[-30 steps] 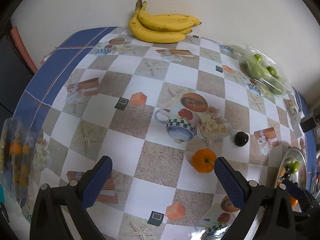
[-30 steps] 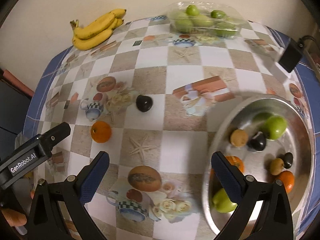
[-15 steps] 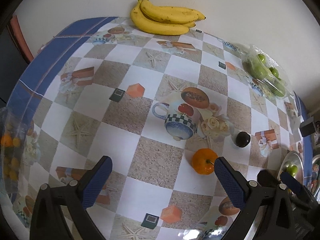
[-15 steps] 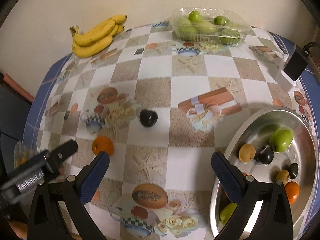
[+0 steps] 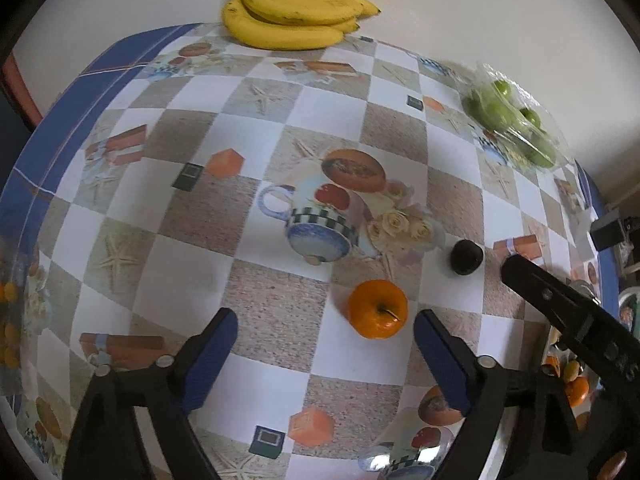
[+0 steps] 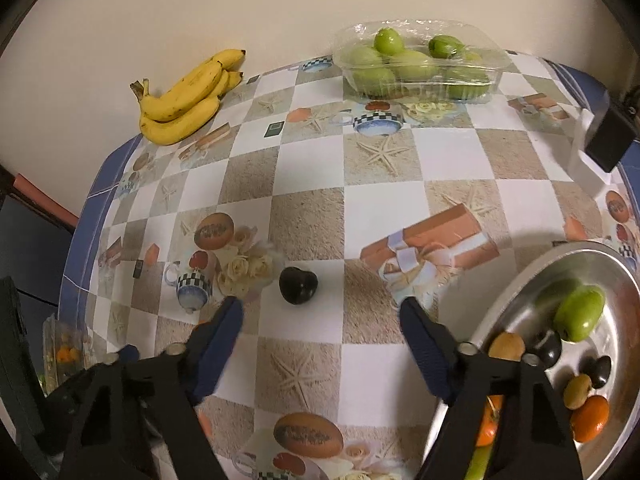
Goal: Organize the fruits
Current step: 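Move the right tool to the dark plum while the left tool approaches the tangerine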
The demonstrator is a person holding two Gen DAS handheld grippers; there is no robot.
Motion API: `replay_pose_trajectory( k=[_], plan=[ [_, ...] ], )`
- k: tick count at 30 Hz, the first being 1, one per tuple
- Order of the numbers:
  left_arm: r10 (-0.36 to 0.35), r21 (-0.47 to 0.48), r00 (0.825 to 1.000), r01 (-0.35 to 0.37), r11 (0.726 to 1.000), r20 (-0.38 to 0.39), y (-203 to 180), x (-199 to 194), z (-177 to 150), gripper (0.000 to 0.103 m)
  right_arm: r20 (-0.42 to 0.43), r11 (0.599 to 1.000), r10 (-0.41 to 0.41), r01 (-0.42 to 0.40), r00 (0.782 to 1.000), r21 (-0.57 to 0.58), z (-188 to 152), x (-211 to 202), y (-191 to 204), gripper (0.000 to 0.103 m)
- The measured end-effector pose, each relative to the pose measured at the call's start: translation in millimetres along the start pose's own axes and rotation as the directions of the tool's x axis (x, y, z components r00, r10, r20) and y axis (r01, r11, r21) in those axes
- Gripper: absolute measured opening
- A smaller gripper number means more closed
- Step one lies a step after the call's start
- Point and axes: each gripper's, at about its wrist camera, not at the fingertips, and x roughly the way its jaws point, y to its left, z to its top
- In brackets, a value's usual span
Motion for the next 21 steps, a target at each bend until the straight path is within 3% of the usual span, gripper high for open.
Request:
replay_pose_trajectory(
  k=[4,6,13,18,21],
  plan=[
    [-0.010,0.023,1.000,0.010,1.000,-0.018,-7.7,6.3,2.3,0.082,-0.018,1.000,0.009,-0.009,1.000,-0.009,2.9,11.3,1.7,0.067],
    [-0.014,0.031,1.000,0.015,0.999,-0.027,-11.1,9.8,1.7,0.079,-0.023,1.000,0.015,-0.015,1.000,-0.011,4.4,16.2,2.6,0.059],
    [-0.037,0.040,0.999,0.039,0.998,-0.032,-20.1,16.6,5.0,0.063,-0.046,1.000,0.018,-0.018,0.999,-0.006,8.8,33.3,3.5,0.055],
    [-0.064,0.032,0.997,0.065,0.997,-0.042,-21.5,20.2,4.7,0.039,-0.058,1.000,0.028,-0.028,0.998,-0.005,10.8,43.2,7.0,0.052],
    [-0.067,0.042,0.997,0.069,0.997,-0.035,-24.9,20.4,4.9,0.039,-0.062,0.999,0.031,-0.031,0.998,-0.007,11.9,47.3,9.4,0.047]
  ],
)
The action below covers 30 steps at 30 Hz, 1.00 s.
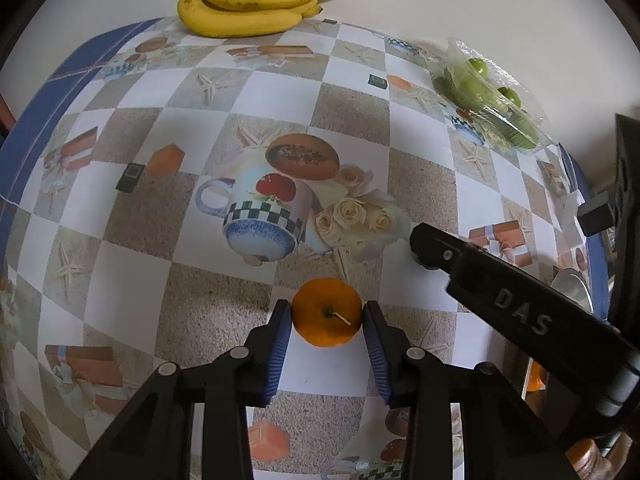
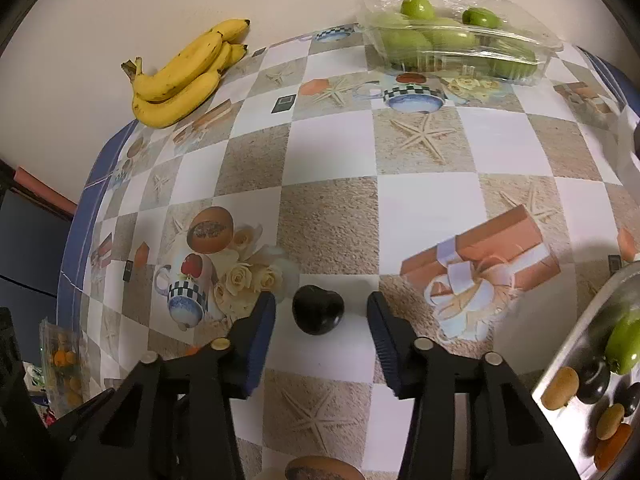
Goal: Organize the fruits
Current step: 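Move the right tool to the dark plum while the left tool approaches the tangerine, then close the right tool on the dark plum while the left tool grasps the tangerine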
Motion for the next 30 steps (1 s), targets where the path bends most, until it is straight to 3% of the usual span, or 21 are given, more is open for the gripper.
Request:
replay_pose_trajectory(
  k=[7,15,30],
  plan=[
    [0.011,-0.029,0.999,-0.010,1.000,0.030,9.1,-5.0,4.6,0.039,0.009,1.000,-0.015,0.015,1.000,-0.017,4.2,6.0,6.9,0.044],
    [0.027,-0.087,0.997,-0.021,0.996,0.067,26.6,-15.7,9.3,0.039,0.008,0.999,-0.039,0.040,0.999,-0.029,3.1,5.8,7.0,0.028],
    [0.025,-0.097,0.995,-0.016,0.995,0.093,28.6,-25.3,9.3,0.039,-0.008,0.999,-0.039,0.039,0.999,-0.030,-3.3,-3.0,12.0,0.027]
  ],
)
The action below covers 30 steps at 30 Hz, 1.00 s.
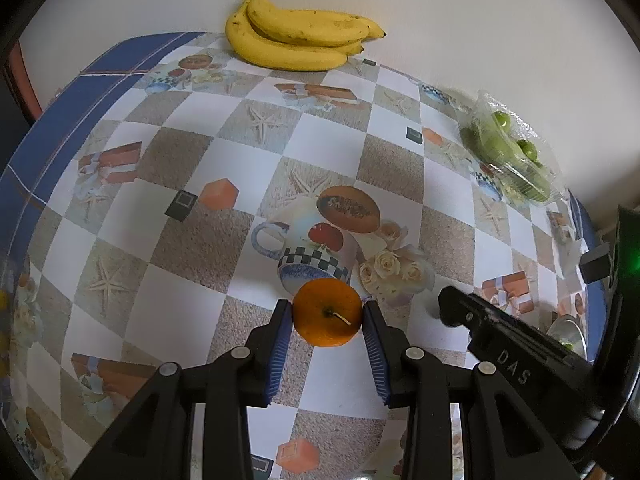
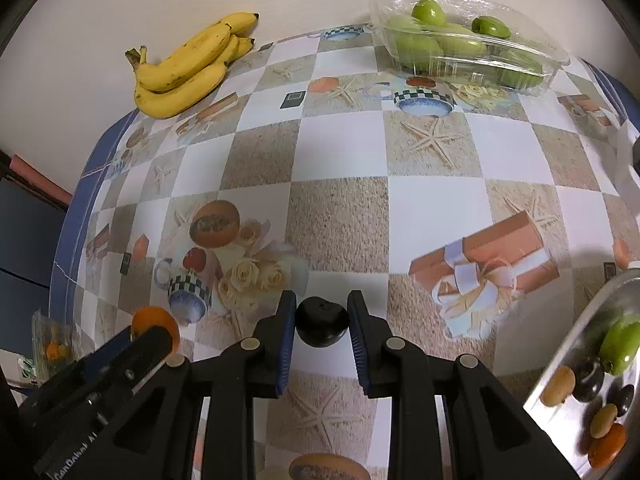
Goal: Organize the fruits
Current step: 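Close the right tool on the dark plum while the left tool grasps the tangerine, then carry the plum with the right tool while the left tool carries the tangerine over the basin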
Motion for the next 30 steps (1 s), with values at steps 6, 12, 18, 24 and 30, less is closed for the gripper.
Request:
replay_pose_trajectory(
  k=[6,12,18,24,30],
  plan=[
    [-0.010,0.001,1.000,0.010,1.000,0.018,-1.6,-10.1,0.3,0.039,0.004,1.000,-0.009,0.009,1.000,-0.003,-8.3,-16.3,2.3,0.027],
    [-0.020,0.008,0.999,0.019,1.000,0.029,-5.2,-19.6,-2.3,0.039,0.025,1.000,-0.028,0.028,0.999,-0.002,-14.1,-38.0,4.4,0.027],
    [-0.034,0.029,0.998,0.033,0.999,0.050,-12.0,-33.2,-5.2,0.039,0.040,0.999,-0.036,0.036,0.999,0.000,-24.0,-58.0,5.5,0.027],
    [-0.042,0.040,0.997,0.040,0.998,0.067,-15.1,-44.0,-8.5,0.039,0.048,0.999,-0.050,0.049,0.998,0.009,-39.2,-75.3,3.5,0.027],
    [-0.040,0.050,0.996,0.036,0.998,0.084,-16.8,-53.7,-13.1,0.039,0.066,0.997,-0.076,0.075,0.995,0.015,-54.6,-93.3,0.4,0.027]
  ],
)
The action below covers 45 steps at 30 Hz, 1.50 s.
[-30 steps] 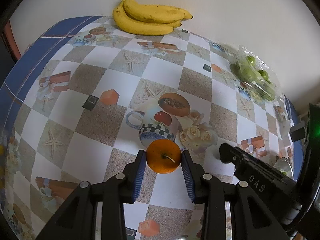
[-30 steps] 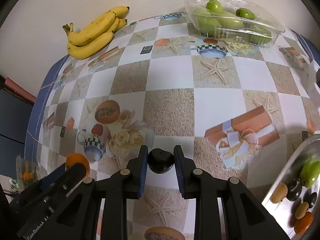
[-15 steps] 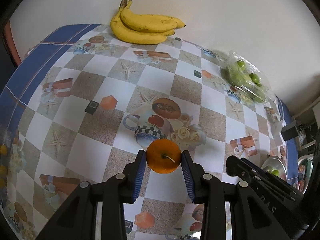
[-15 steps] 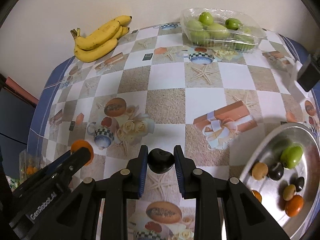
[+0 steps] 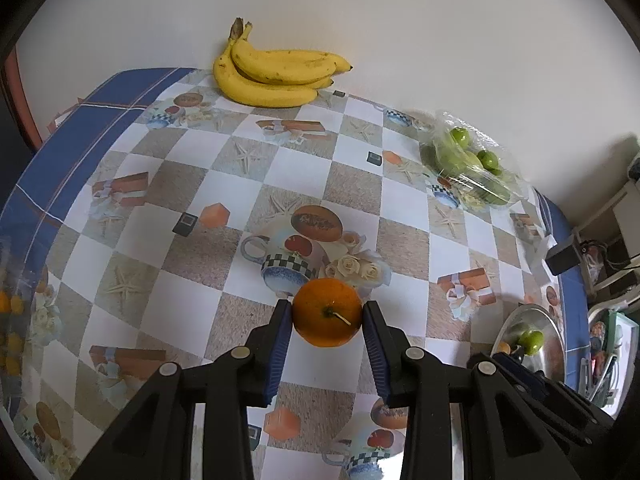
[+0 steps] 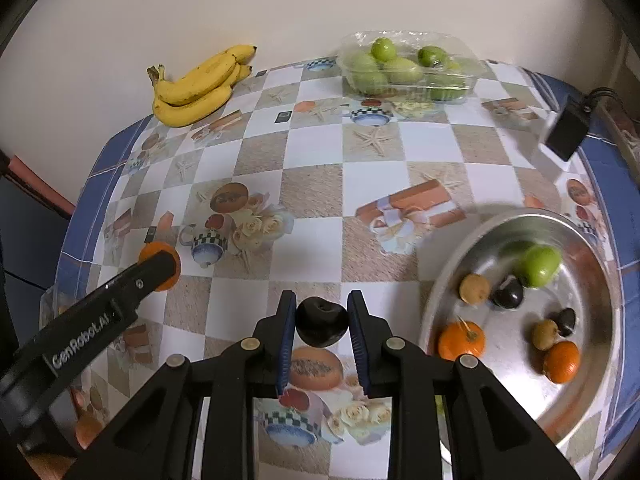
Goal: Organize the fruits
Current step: 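Carry the plum with the right tool while the left tool carries the tangerine over the basin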
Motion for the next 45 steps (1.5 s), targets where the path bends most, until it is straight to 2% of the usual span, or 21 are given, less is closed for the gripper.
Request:
replay_pose_trajectory(
  k=[12,19,33,37,45],
  plan=[
    [-0.001,0.039,1.000,0.000,0.999,0.026,-17.4,-13.1,-5.8,0.039,0.027,1.000,0.004,-0.004,1.000,0.020,-19.1,-26.0,-11.6,0.027],
    [-0.011,0.083,1.000,0.009,0.997,0.019,-37.0,-12.5,-11.3,0.039,0.028,0.998,-0.006,0.004,1.000,0.057,-19.4,-30.6,-33.6,0.027],
    [-0.062,0.196,0.997,0.070,0.978,-0.046,-94.8,0.7,-33.5,0.039,0.003,0.971,-0.085,0.082,0.996,0.224,-23.1,-36.0,-120.4,0.027],
    [-0.075,0.233,0.995,0.088,0.968,-0.061,-114.8,3.6,-41.6,0.039,0.008,0.958,-0.100,0.094,0.995,0.271,-25.5,-42.4,-143.5,0.027],
    [-0.117,0.305,0.988,0.144,0.942,-0.104,-155.5,10.7,-59.4,0.039,0.008,0.923,-0.179,0.165,0.984,0.347,-30.0,-55.8,-189.0,0.027]
  ],
)
